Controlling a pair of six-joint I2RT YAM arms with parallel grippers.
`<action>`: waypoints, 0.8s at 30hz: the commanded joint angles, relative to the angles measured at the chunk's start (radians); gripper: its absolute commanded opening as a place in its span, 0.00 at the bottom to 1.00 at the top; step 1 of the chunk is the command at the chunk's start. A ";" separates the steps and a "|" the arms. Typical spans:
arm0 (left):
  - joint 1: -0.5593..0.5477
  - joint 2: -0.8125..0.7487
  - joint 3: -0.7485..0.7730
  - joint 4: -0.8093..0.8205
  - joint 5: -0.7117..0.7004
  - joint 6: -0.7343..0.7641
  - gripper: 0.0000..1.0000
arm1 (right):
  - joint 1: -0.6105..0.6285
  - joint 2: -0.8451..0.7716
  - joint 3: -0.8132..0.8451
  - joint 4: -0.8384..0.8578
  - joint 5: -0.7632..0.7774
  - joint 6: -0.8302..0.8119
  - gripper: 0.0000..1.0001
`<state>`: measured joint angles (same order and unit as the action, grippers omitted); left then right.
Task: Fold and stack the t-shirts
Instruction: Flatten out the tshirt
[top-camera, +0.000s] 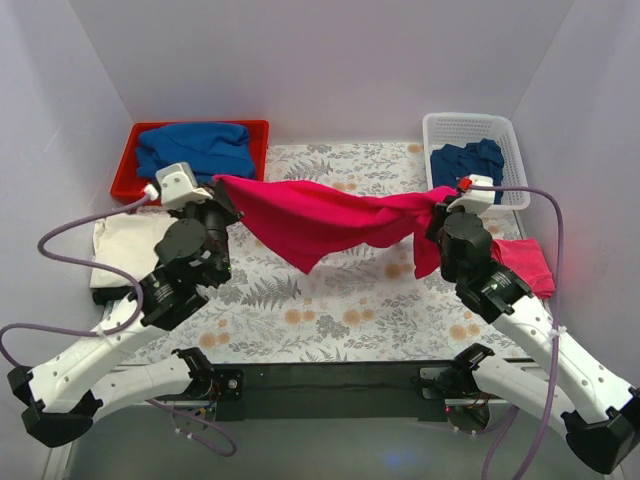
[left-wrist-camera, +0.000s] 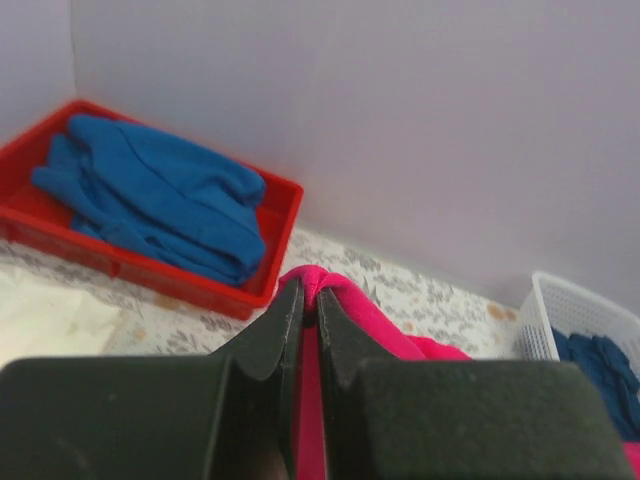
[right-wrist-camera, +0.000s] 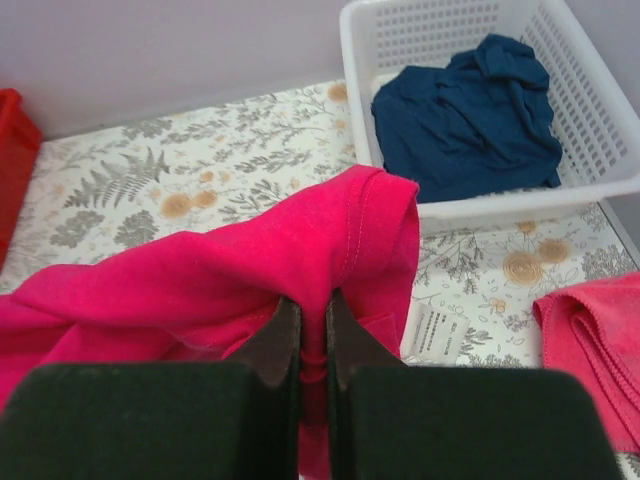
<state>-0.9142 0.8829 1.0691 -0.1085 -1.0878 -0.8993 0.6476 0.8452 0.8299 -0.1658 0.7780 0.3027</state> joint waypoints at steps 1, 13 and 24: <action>0.000 -0.085 0.025 0.250 -0.113 0.277 0.00 | 0.003 -0.063 0.034 0.037 -0.039 -0.068 0.01; 0.000 -0.096 0.015 0.587 -0.127 0.570 0.00 | 0.003 -0.204 -0.120 0.008 -0.126 0.033 0.01; 0.001 0.114 -0.073 1.101 -0.133 0.902 0.00 | 0.001 -0.104 -0.233 -0.026 -0.135 0.157 0.50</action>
<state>-0.9180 0.9291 1.0283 0.6674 -1.1896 -0.2207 0.6556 0.7040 0.6235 -0.1604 0.6014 0.3859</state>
